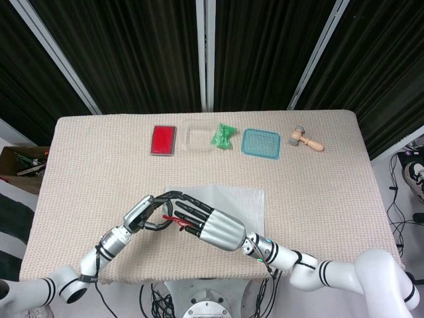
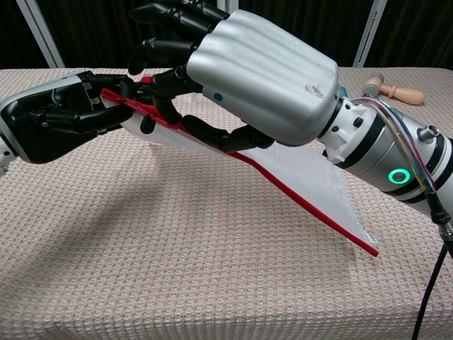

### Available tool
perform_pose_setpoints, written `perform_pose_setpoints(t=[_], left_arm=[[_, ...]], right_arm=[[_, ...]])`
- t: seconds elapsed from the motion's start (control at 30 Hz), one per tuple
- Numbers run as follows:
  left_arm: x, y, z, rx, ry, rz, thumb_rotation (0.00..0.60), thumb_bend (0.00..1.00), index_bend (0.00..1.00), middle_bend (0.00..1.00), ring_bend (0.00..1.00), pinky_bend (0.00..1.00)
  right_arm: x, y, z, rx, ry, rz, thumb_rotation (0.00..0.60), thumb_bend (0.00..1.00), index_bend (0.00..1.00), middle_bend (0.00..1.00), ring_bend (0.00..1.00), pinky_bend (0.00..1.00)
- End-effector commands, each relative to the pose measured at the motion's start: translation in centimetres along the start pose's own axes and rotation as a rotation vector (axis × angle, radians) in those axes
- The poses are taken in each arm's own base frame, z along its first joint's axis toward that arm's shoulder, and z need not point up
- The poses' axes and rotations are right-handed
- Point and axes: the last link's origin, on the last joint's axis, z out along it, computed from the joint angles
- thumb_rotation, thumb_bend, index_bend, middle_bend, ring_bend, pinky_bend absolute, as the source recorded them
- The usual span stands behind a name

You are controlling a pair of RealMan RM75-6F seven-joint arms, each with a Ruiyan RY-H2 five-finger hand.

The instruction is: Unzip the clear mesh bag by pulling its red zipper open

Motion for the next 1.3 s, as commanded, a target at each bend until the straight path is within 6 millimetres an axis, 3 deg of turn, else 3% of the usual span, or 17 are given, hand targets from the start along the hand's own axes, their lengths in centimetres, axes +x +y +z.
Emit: perform_pose_setpoints(t=[0.03, 0.77, 1.3], left_arm=[[0.1, -0.1, 0.1, 0.0, 0.002, -0.004, 0.6, 0.48, 0.69, 0.26, 0.13, 0.13], [0.5, 0.2, 0.5, -0.003, 0.023, -0.111, 0.6, 0.49, 0.69, 0.26, 0.13, 0.13], [2.8, 0.0, 0.9, 0.003, 0.141, -0.151, 0.6, 0.5, 0.69, 0.26, 0.13, 0.13]], right_arm=[[0.1, 0.2, -0.2, -0.009, 0.0, -0.002, 0.6, 0.5, 0.84, 0.21, 0.0, 0.0], [0.1, 0.3, -1.4, -0.021, -0.003, 0.004, 0.6, 0.5, 0.85, 0.21, 0.0, 0.0], [1.3, 0.5, -5.6, -0.061, -0.023, -0.009, 0.6, 0.51, 0.85, 0.22, 0.0, 0.0]])
